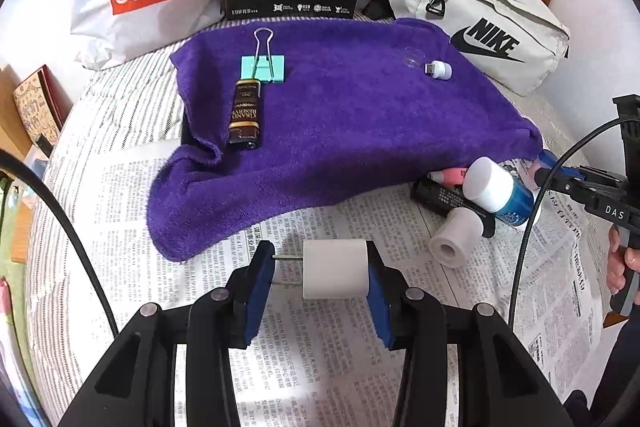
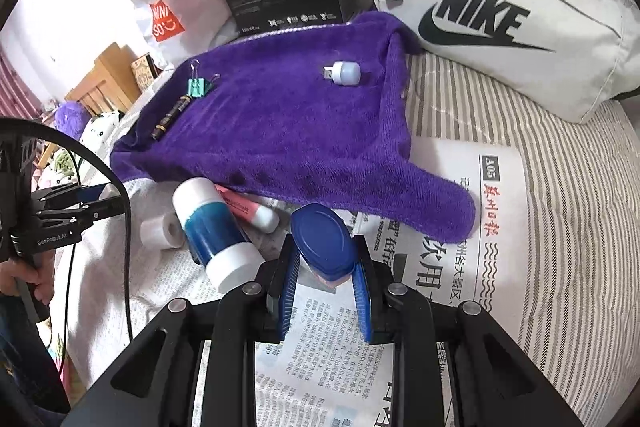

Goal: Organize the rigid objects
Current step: 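Carry the blue-capped bottle onto the towel and open the right gripper while the left carries the charger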

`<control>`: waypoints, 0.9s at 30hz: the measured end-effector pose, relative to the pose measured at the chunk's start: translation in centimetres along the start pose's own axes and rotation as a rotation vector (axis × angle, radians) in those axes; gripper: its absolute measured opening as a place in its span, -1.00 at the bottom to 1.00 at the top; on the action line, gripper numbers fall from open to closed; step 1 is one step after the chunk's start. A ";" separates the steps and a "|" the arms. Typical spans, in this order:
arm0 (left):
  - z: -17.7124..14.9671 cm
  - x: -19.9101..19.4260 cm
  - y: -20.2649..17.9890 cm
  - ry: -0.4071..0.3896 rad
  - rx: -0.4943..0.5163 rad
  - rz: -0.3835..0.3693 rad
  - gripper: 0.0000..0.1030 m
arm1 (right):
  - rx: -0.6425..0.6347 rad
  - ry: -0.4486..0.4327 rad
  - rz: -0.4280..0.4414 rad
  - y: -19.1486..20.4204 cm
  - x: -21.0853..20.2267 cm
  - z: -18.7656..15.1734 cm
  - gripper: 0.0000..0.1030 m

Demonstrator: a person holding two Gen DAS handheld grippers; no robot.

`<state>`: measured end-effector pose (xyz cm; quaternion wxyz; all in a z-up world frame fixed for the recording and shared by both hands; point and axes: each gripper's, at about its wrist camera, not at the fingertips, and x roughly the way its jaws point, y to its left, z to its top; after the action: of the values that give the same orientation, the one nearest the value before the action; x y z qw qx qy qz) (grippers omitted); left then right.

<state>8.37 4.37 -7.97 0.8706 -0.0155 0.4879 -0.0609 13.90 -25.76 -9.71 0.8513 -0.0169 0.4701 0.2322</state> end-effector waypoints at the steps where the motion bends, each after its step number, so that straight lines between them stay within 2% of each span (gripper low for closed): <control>1: 0.1 -0.2 0.1 -0.005 -0.003 0.001 -0.20 | -0.005 -0.004 0.001 0.1 -0.2 0.2 -0.50; 15: 1.6 -1.8 1.5 -0.050 -0.026 -0.008 -0.20 | -0.056 -0.042 0.000 1.2 -1.4 2.9 -0.50; 19: 2.5 -1.6 2.3 -0.055 -0.046 -0.039 -0.20 | -0.061 -0.046 -0.008 1.0 -1.0 4.0 -0.50; 27: 4.1 -0.8 2.6 -0.050 -0.033 -0.029 -0.20 | -0.075 -0.041 -0.017 0.6 1.2 6.7 -0.50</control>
<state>11.69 6.97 -5.33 0.8812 -0.0385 0.4666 -0.0652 19.55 -23.09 -6.84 0.8615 -0.0481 0.4434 0.2428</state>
